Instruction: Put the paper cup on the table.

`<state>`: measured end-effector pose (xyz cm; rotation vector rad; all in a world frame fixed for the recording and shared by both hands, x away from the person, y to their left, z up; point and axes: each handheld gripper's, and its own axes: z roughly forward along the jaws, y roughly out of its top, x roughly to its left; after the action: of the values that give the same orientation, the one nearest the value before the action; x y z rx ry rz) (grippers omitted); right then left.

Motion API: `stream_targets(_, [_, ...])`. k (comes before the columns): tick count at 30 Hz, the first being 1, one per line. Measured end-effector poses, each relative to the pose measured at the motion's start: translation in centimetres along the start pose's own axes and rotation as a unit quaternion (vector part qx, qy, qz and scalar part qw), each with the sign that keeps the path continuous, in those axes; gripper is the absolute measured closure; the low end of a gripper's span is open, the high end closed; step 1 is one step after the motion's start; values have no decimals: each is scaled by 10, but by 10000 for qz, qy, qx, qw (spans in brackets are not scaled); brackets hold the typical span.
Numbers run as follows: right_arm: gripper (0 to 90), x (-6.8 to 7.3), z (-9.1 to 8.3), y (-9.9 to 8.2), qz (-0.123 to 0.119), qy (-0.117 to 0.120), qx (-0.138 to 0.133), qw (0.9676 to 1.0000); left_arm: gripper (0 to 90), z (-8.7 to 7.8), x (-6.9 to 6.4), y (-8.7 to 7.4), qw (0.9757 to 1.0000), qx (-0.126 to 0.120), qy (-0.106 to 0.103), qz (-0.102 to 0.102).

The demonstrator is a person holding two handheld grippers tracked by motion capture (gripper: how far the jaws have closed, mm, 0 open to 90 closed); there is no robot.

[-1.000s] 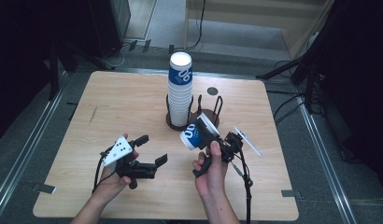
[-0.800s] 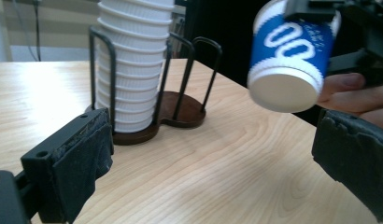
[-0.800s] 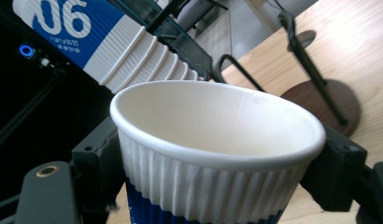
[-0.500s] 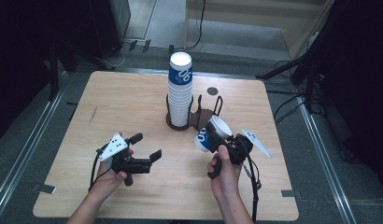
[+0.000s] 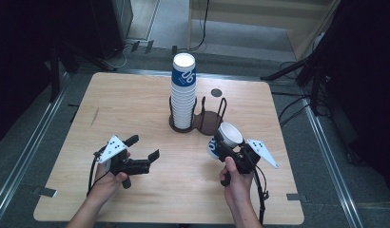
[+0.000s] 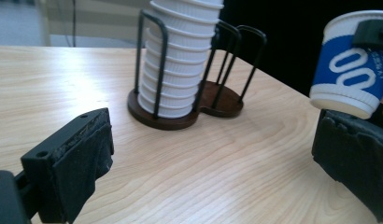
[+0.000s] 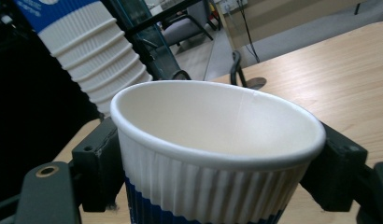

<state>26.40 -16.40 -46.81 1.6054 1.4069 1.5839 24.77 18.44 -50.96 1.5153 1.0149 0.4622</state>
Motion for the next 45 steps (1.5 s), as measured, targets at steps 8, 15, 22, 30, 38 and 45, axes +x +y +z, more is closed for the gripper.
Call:
stream_targets(8, [193, -16, -3, 7, -470, -282, -223, 9982, 0, -2, 11, -2, 9997, 39, 230, -45])
stream_targets(15, [191, -29, -6, 11, -889, -464, -303, 9945, 0, -7, 20, -3, 9984, 108, 549, 80])
stream_targets(22, [191, -40, -3, 15, -1398, -581, -400, 9877, 0, -17, 38, -3, 9964, 105, 836, 33])
stream_targets(30, [191, -50, 6, 9, -1753, -664, -280, 9819, 0, -20, 55, -6, 9941, 187, 1063, -67])
stream_targets(38, [193, -61, 9, 12, -1580, -718, -305, 9844, 0, -24, 63, -6, 9926, 198, 1188, -169])
stream_targets(45, [194, -67, 9, 16, -1662, -848, -438, 9815, 0, -28, 62, -7, 9920, 219, 1235, -112])
